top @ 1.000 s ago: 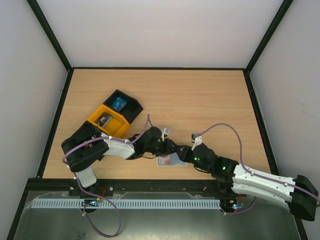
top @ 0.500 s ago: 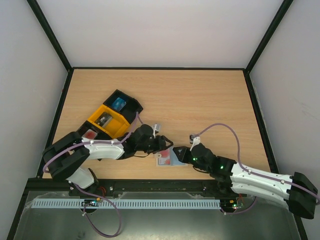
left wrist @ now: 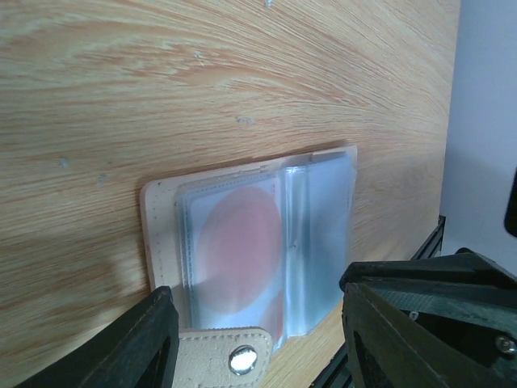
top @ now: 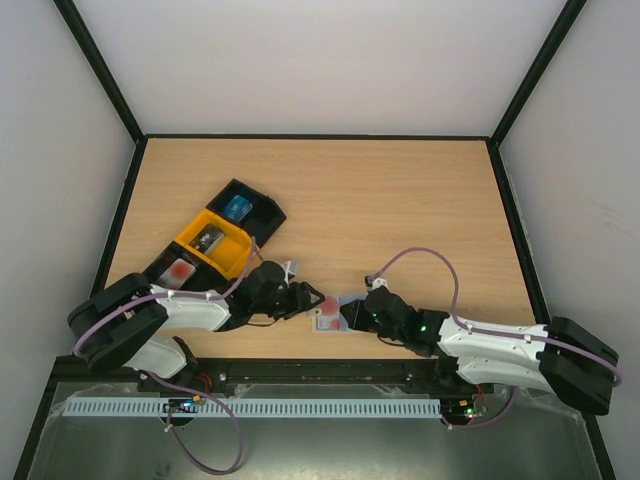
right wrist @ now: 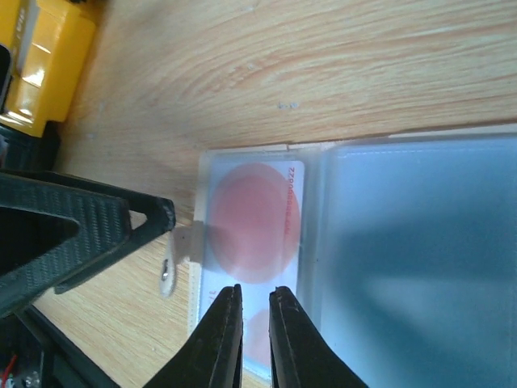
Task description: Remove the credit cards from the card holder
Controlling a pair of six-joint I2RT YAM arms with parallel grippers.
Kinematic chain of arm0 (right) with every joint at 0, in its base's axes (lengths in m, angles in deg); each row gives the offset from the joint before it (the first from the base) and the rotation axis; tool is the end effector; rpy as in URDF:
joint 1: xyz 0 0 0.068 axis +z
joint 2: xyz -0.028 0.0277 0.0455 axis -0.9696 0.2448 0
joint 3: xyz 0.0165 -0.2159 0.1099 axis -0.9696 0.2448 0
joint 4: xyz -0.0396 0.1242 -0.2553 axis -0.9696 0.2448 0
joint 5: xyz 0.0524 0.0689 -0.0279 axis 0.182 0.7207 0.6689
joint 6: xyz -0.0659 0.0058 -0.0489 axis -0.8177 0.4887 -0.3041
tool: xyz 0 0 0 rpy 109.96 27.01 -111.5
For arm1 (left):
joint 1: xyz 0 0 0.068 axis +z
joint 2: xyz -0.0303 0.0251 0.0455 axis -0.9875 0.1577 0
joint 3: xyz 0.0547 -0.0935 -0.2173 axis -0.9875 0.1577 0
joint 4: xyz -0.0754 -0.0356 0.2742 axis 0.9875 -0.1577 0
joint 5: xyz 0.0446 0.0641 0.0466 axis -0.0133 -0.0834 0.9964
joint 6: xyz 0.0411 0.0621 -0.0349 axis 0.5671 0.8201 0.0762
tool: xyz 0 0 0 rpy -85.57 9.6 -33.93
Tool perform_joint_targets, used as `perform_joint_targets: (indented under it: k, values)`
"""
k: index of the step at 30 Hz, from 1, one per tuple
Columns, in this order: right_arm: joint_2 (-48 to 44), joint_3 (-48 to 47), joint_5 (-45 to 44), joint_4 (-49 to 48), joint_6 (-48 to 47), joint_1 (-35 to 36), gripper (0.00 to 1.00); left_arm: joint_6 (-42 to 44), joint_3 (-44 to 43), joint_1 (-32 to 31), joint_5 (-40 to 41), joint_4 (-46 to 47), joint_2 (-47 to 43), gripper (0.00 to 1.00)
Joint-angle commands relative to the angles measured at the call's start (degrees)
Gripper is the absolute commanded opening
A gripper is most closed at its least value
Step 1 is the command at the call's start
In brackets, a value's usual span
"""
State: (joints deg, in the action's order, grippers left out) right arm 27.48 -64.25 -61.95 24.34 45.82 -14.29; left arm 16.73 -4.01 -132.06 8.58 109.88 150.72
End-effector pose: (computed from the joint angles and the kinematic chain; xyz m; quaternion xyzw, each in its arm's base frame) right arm 0.1142 0.2206 0.0829 -0.0124 0.8889 0.4168 0.1896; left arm 0.1705 -0.2446 0.0651 -0.0391 0.8671 -0.4760 0.1413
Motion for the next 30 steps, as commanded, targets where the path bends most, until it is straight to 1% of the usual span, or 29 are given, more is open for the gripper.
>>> perform_joint_targets:
  k: [1,5,13,15,18,21,30]
  values:
    - [3.6,-1.8,0.9,-2.8,0.1,0.3,0.11,-0.9,1.4,0.8,-1.9,4.3,-0.6,0.58]
    - [6.4,-1.9,1.8,-4.0,0.2,0.3,0.11,-1.0,1.8,0.9,-3.0,6.2,-0.2,0.58]
    - [11.6,-2.4,2.8,-4.5,0.1,0.3,0.11,-1.0,1.7,0.9,-3.5,6.5,-0.2,0.58]
    - [12.9,-2.9,2.6,-3.8,-0.2,0.3,0.11,-1.0,1.8,0.9,-3.5,6.7,-0.2,0.58]
    - [14.2,-3.6,0.6,-0.2,-1.0,0.3,0.06,-1.1,1.8,0.9,-3.7,6.7,-0.4,0.58]
    - [14.2,-3.6,-1.4,2.3,-1.3,0.3,0.06,-1.0,1.8,0.9,-3.9,6.7,-0.4,0.59]
    - [17.8,-3.2,-2.2,2.5,-1.9,0.3,0.02,-0.9,1.3,0.8,-4.0,6.9,0.8,0.63]
